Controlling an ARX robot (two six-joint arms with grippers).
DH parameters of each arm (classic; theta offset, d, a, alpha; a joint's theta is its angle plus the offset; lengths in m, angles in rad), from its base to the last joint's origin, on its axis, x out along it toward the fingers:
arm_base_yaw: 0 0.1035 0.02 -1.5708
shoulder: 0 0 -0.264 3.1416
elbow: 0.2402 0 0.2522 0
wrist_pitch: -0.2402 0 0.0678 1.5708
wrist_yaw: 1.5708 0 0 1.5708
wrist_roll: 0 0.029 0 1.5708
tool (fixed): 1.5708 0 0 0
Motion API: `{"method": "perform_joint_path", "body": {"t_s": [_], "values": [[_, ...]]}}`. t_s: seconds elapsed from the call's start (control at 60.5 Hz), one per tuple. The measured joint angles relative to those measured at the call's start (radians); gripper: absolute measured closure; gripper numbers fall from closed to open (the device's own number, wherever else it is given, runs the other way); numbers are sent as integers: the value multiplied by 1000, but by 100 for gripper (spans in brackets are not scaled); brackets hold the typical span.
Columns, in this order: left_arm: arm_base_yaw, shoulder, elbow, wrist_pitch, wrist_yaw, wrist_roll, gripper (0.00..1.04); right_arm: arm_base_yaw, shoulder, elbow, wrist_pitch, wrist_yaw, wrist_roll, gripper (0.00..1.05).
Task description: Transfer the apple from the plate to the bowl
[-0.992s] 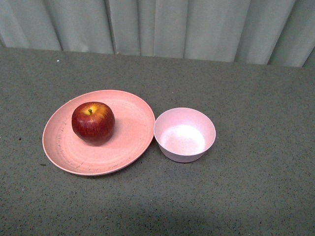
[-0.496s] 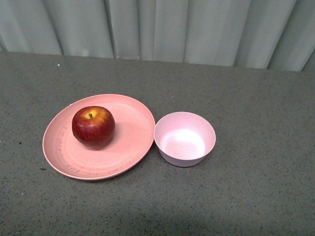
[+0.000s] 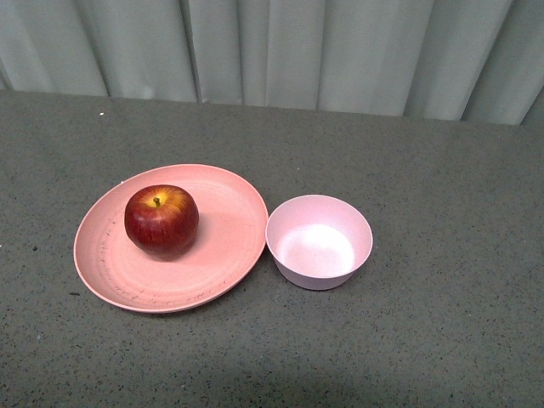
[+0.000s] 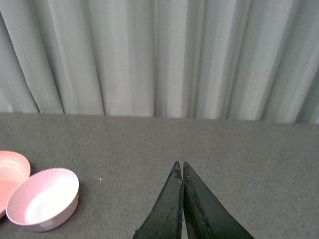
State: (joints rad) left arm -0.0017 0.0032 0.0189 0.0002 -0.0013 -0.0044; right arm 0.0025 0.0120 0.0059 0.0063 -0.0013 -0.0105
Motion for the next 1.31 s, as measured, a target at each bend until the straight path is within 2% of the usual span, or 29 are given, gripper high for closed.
{"method": "perform_joint_path", "body": {"t_s": [0.182, 0.744, 1.041, 1.107, 1.207, 1.306], "values": [[0, -1, 0, 0, 1, 0, 7, 0, -7, 0, -5, 0, 0, 104], [0, -1, 0, 0, 1, 0, 7, 0, -8, 0, -5, 0, 0, 8], [0, 0, 0, 0, 0, 0, 7, 0, -8, 0, -5, 0, 1, 9], [-7, 33, 5, -24, -42, -6, 7, 0, -8, 0, -5, 0, 1, 9], [-13, 153, 5, 33, -55, -15, 7, 0, -8, 0, -5, 0, 1, 9], [-21, 321, 24, 161, -55, -25, 7, 0, -8, 0, -5, 0, 1, 9]]}}
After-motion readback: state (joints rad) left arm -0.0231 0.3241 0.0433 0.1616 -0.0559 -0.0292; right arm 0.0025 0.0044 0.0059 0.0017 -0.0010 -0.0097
